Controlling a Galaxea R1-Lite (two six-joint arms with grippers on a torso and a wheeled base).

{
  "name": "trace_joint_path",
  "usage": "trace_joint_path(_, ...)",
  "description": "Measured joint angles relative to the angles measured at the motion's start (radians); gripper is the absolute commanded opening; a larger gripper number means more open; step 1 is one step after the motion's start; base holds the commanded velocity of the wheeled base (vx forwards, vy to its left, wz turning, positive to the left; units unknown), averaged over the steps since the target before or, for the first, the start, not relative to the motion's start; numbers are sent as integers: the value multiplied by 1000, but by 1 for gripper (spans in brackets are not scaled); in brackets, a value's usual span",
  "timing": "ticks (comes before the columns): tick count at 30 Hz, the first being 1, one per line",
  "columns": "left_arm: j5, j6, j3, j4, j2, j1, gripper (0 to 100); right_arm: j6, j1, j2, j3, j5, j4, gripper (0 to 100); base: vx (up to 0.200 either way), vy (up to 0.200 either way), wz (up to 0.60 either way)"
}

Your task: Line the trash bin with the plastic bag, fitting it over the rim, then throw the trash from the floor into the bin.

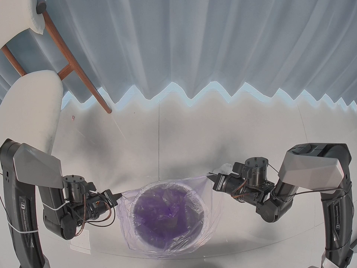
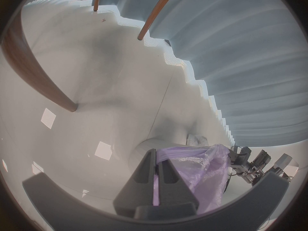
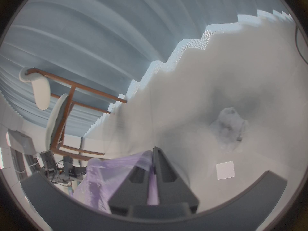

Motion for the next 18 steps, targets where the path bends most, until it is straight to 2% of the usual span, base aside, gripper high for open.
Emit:
trace_joint_path(8, 21, -1, 3, 1, -18, -18, 0, 27, 4, -23, 40, -1, -54, 100, 0, 0, 0)
trace_joint_path(15, 176, -3, 37, 0, -83, -79, 0, 60, 18, -92, 141, 12, -85, 100, 0, 0, 0)
trace_joint_path(18, 185, -6, 74, 0, -116, -104, 0, 62, 23, -118, 171, 14, -93, 100, 0, 0, 0)
